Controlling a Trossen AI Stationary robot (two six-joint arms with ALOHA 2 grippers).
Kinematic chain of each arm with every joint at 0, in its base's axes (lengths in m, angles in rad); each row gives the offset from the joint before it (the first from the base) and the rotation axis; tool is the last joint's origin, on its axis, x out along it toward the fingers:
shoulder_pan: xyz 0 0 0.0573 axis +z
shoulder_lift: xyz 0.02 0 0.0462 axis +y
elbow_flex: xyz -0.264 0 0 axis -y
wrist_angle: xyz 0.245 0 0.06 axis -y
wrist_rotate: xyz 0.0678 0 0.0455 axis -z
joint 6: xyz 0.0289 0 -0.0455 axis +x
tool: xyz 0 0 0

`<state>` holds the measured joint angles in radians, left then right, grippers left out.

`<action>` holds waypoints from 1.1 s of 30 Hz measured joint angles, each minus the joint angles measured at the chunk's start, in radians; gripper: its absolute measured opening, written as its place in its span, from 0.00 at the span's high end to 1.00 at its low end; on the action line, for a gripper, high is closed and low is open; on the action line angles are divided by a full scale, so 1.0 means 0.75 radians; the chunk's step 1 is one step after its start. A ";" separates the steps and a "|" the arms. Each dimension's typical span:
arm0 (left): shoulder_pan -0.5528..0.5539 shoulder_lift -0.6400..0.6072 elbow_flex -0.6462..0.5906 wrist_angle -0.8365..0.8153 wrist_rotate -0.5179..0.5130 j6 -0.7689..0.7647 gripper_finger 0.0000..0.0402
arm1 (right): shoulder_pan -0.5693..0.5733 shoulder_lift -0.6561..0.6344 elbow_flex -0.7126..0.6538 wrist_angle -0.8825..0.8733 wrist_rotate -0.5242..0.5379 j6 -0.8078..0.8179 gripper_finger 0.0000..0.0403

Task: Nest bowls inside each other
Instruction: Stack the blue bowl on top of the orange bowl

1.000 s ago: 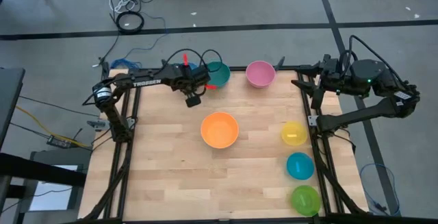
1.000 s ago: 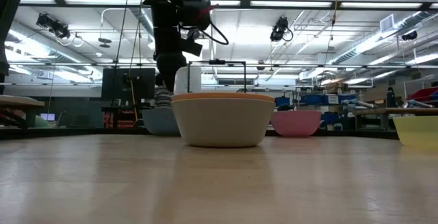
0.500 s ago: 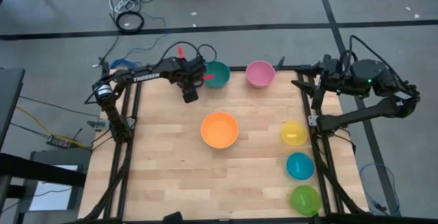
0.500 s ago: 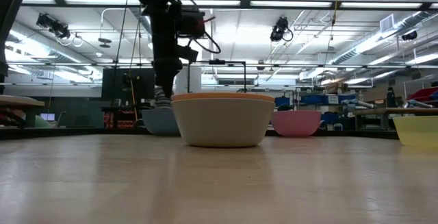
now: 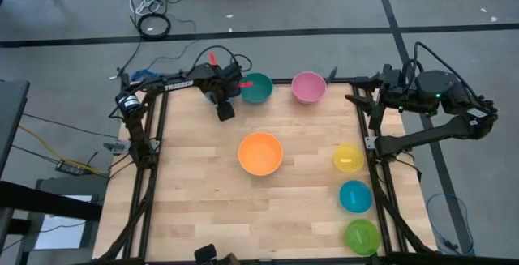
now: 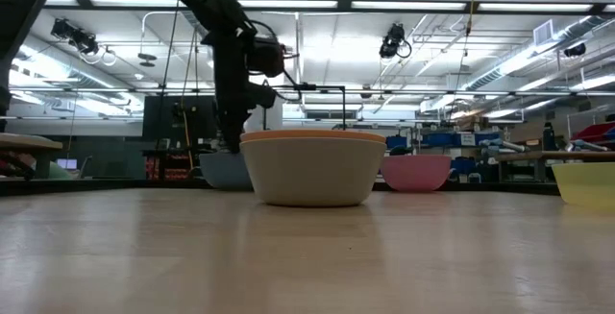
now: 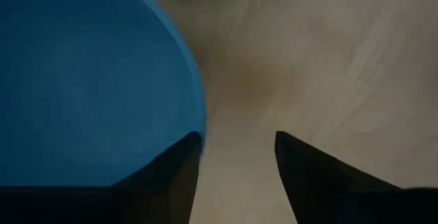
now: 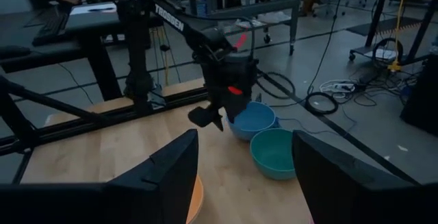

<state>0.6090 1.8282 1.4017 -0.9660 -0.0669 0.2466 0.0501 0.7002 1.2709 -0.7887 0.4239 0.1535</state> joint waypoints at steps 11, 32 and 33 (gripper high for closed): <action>0.003 0.094 0.000 0.064 -0.097 0.076 0.70 | 0.000 0.000 0.000 0.001 0.000 0.000 0.45; -0.198 0.034 0.265 -0.282 0.017 0.076 0.98 | 0.000 0.000 0.000 0.002 0.001 0.005 0.45; -0.224 0.025 0.300 -0.307 0.023 0.061 0.98 | 0.000 0.000 0.000 0.003 0.002 0.005 0.45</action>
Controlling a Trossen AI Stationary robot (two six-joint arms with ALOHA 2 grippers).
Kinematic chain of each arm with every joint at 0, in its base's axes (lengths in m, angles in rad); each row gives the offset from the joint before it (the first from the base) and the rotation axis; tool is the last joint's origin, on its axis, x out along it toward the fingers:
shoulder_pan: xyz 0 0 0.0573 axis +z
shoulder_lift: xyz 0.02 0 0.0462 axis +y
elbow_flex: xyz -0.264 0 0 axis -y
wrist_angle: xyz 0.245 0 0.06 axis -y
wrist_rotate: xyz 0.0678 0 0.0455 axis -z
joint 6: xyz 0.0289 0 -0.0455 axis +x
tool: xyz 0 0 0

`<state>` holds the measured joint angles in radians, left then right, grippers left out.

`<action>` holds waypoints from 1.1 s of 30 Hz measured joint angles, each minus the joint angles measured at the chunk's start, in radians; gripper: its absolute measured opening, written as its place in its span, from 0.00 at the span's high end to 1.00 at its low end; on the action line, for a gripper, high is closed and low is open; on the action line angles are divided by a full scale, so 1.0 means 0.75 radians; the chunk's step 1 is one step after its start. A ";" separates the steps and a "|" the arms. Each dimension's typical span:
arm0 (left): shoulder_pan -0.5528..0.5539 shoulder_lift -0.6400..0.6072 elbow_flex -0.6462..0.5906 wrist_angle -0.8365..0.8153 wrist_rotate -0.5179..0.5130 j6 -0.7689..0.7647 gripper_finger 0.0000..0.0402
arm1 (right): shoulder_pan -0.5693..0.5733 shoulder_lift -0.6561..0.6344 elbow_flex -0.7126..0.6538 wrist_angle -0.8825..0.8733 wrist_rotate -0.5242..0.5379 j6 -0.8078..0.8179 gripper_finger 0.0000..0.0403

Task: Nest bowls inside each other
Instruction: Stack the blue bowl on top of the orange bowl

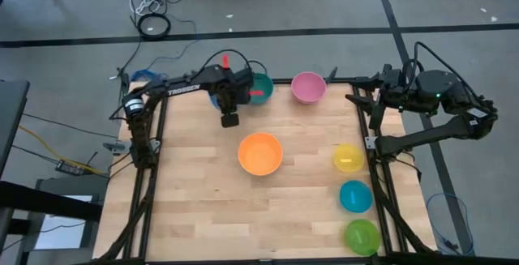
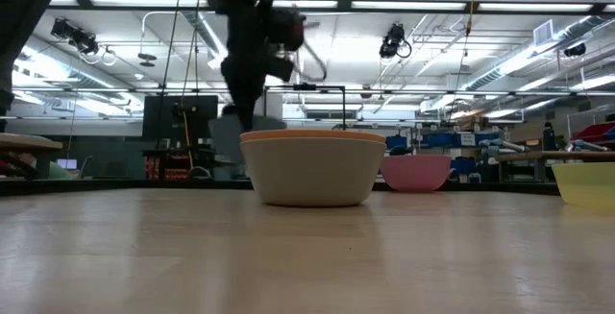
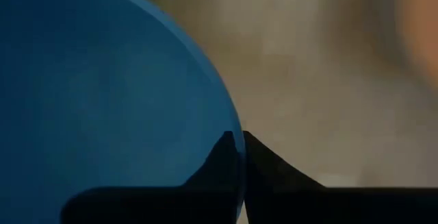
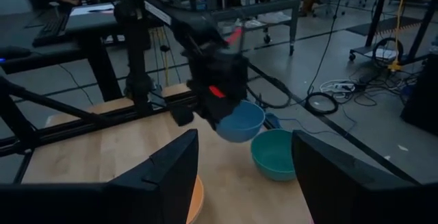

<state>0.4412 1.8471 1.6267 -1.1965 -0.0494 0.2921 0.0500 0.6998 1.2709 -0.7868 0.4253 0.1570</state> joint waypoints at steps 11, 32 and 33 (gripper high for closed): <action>-0.450 -0.033 0.196 -0.073 0.137 -0.222 0.98 | 0.000 0.000 0.000 0.000 0.000 0.008 0.45; -0.758 0.185 0.194 0.118 0.010 -0.466 0.98 | 0.000 0.023 0.000 0.040 -0.033 0.022 0.45; -0.756 0.189 0.194 0.104 0.004 -0.466 0.98 | 0.000 0.023 0.000 0.039 -0.034 0.022 0.45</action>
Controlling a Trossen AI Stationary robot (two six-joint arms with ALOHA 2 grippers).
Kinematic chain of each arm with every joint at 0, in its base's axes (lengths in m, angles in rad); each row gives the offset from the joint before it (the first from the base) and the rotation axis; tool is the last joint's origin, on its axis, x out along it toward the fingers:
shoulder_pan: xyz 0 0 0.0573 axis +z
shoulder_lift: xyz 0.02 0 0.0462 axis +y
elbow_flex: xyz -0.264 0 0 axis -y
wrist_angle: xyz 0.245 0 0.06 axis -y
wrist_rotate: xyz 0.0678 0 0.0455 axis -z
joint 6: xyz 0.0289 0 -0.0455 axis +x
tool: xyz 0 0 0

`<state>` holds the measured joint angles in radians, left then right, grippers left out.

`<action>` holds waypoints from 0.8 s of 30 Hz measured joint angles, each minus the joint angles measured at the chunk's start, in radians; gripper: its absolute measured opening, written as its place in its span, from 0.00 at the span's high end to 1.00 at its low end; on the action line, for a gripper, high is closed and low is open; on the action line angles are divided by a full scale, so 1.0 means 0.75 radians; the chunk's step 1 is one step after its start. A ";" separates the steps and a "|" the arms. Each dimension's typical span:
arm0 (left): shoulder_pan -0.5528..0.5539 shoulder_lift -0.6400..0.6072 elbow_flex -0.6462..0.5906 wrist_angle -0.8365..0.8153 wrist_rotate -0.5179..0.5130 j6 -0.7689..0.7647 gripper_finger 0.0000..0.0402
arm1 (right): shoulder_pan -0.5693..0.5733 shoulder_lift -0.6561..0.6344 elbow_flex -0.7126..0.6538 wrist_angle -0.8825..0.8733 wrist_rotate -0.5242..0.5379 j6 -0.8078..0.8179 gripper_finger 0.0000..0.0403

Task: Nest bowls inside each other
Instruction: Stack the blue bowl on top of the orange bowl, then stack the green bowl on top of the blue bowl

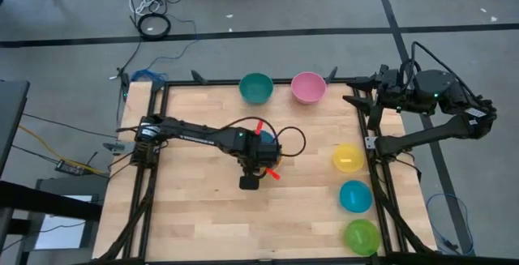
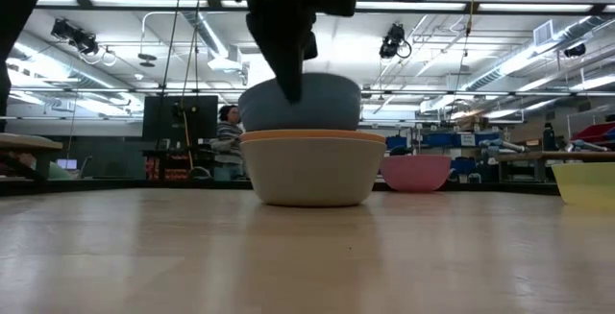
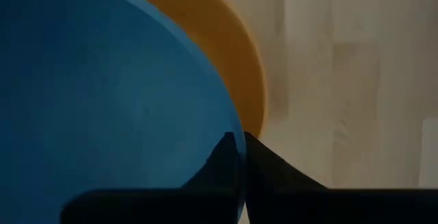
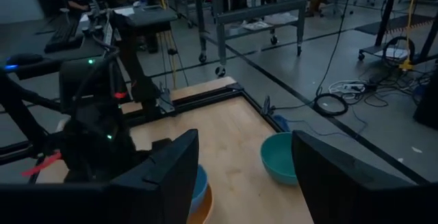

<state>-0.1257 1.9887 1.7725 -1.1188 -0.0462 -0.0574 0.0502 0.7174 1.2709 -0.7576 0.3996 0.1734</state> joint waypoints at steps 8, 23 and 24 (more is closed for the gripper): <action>-0.002 -0.012 0.000 0.092 0.114 -0.005 0.73 | 0.000 0.001 0.000 0.001 -0.001 -0.009 0.45; 0.184 -0.044 0.160 -0.029 -0.407 0.261 0.55 | 0.000 0.001 0.000 0.004 -0.001 -0.012 0.45; 0.222 -0.033 0.155 -0.020 -0.397 0.277 0.55 | 0.000 0.001 0.000 0.004 -0.001 -0.012 0.45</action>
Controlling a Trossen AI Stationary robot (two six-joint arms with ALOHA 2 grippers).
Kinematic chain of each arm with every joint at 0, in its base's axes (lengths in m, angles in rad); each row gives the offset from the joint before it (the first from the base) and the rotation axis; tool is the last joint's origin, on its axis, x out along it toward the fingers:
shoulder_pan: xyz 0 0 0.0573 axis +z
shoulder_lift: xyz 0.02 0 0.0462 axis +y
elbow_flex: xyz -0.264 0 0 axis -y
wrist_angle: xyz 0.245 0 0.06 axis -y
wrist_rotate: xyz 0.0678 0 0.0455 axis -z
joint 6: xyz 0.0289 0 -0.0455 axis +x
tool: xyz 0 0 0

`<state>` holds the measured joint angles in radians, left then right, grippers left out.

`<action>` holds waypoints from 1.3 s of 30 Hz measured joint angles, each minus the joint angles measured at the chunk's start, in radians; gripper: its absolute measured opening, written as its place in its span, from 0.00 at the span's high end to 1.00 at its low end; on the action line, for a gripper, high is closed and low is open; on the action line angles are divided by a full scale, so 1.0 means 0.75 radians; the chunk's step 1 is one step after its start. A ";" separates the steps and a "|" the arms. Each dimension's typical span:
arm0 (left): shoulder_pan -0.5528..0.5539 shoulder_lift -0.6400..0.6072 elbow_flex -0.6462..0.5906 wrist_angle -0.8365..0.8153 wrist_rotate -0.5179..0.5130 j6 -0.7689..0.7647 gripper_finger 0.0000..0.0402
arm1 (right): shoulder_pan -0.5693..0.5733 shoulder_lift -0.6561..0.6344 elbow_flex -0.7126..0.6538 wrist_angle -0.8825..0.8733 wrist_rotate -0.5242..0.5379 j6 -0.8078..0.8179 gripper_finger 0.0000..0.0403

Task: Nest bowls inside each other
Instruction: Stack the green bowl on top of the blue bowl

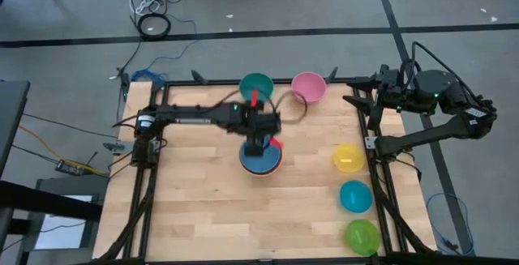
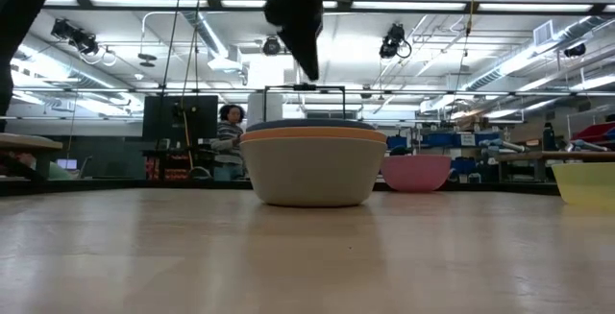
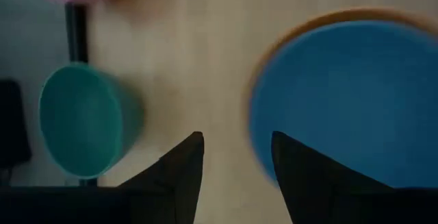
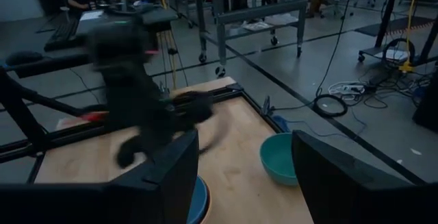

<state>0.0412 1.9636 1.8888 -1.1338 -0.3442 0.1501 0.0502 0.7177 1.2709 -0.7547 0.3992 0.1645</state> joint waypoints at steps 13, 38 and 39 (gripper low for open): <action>0.452 0.011 -0.165 0.241 0.201 0.213 0.55 | 0.000 0.001 0.000 -0.002 -0.002 -0.010 0.45; 0.606 0.251 -0.016 0.169 0.295 0.495 0.55 | -0.001 0.001 0.000 0.007 0.000 -0.011 0.45; 0.607 0.251 -0.006 0.174 0.290 0.500 0.55 | 0.000 0.000 0.000 0.007 0.000 -0.011 0.45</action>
<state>0.4961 2.1521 1.8840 -1.0032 -0.1266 0.5248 0.0501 0.7178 1.2709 -0.7494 0.3992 0.1566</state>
